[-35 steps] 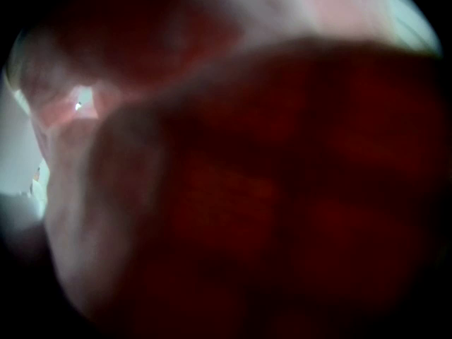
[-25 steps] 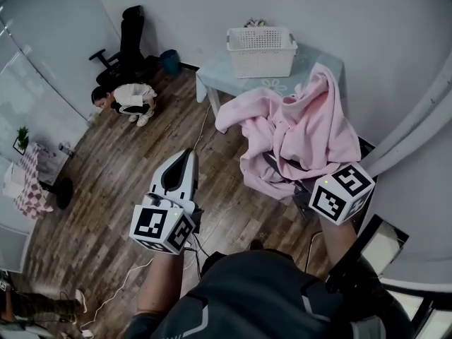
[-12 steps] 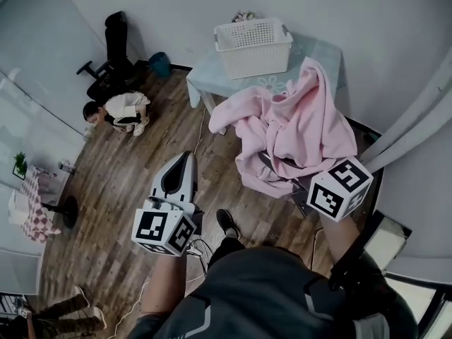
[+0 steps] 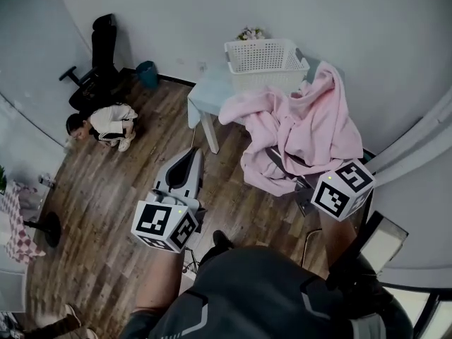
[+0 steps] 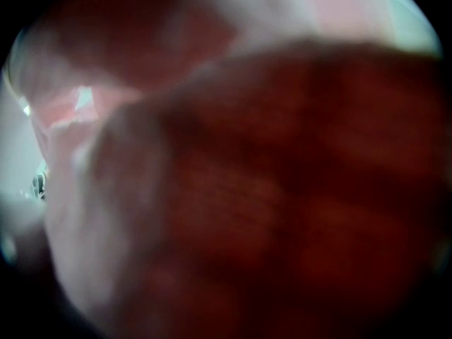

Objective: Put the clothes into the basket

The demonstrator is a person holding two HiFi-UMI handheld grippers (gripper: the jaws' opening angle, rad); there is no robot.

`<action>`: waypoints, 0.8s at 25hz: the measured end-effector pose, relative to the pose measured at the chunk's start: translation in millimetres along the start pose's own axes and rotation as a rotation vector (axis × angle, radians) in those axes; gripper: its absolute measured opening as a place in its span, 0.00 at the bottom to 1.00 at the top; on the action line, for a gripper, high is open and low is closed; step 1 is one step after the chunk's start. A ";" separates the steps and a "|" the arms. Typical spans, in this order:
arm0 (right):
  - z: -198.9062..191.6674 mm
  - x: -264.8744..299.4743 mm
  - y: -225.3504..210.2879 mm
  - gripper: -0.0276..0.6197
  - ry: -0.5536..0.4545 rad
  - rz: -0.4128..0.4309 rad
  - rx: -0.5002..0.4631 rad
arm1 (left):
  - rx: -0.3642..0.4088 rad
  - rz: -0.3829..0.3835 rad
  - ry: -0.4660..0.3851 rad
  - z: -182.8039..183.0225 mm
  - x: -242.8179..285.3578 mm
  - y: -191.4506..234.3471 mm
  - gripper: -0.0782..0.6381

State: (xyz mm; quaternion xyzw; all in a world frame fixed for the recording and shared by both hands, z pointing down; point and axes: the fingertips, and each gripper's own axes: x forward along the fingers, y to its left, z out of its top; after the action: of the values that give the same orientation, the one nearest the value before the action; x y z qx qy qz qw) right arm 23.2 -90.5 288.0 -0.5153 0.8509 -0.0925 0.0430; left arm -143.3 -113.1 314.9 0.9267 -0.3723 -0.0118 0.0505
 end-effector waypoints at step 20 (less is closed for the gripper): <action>58.2 138.5 -102.6 0.67 -0.022 -0.147 -0.034 | 0.048 -0.075 -0.059 47.6 126.4 102.9 0.12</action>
State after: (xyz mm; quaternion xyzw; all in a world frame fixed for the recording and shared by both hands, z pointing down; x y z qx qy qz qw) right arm 57.7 -266.0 254.8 -0.5780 0.8117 -0.0753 0.0368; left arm -125.7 -278.4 280.1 0.9402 -0.3386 -0.0319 0.0169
